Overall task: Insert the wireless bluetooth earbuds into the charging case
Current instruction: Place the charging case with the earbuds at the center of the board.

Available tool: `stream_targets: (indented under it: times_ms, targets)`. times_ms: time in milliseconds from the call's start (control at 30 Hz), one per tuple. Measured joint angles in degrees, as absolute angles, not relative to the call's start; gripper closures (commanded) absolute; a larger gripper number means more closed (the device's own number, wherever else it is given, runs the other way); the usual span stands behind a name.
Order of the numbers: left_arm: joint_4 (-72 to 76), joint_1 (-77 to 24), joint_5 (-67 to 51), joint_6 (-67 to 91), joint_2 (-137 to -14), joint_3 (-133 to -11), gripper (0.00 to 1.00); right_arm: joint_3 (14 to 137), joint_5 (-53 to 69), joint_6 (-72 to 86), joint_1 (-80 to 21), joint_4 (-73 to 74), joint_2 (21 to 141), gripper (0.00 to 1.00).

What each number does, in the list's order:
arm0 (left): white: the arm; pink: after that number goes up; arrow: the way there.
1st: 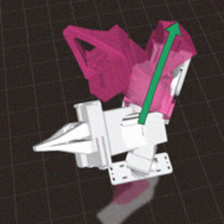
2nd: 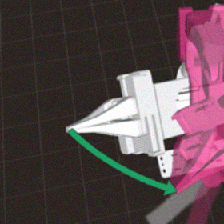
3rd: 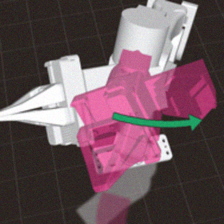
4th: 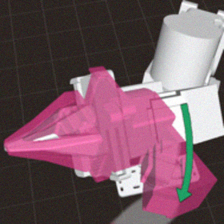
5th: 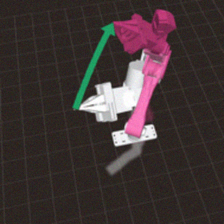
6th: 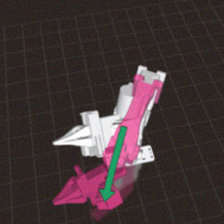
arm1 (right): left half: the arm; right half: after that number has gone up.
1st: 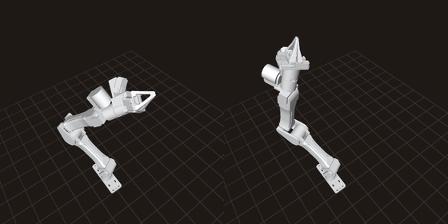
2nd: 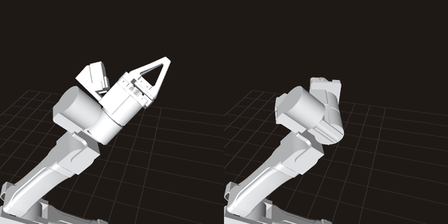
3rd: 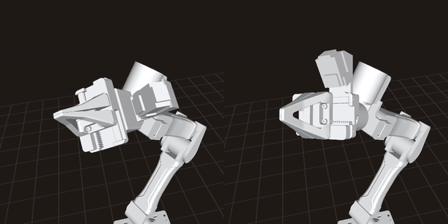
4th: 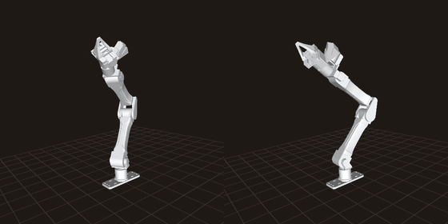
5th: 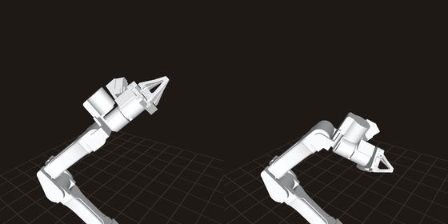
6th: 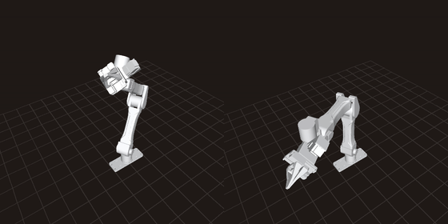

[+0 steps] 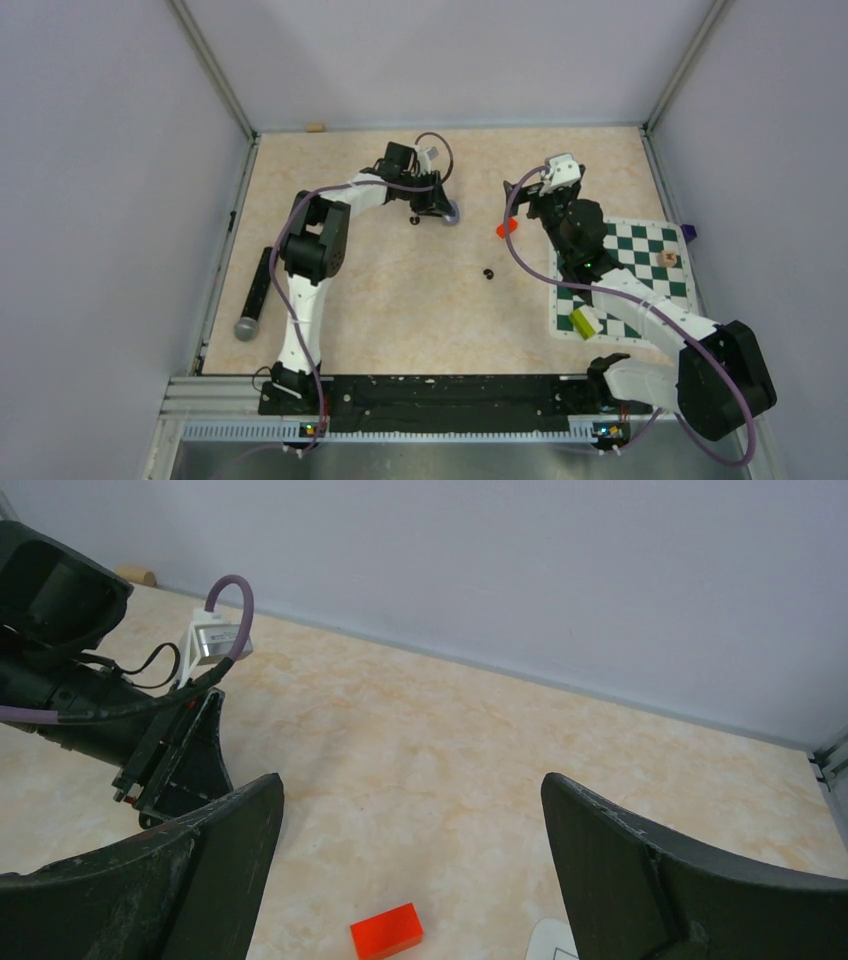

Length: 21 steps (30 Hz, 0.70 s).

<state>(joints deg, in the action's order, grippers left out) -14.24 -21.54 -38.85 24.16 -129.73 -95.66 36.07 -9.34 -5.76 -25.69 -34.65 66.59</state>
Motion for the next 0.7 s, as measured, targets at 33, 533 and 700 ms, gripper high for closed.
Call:
stream_targets:
  times_ms: [33,533,700]
  targets:
    - [-14.41,-21.54,-38.57,24.16,-129.99,-95.68,0.84,36.07,-9.34,-5.78,-25.69,-34.65,66.59,0.01]
    - [-15.62,-21.87,-37.32,24.14,-130.65,-97.23,0.21,36.07,-9.15,-5.37,-25.69,-34.65,66.59,0.01]
    - [-15.68,-21.98,-37.17,23.46,-130.21,-97.86,0.01,36.05,-9.15,-5.34,-25.69,-34.65,66.59,0.01]
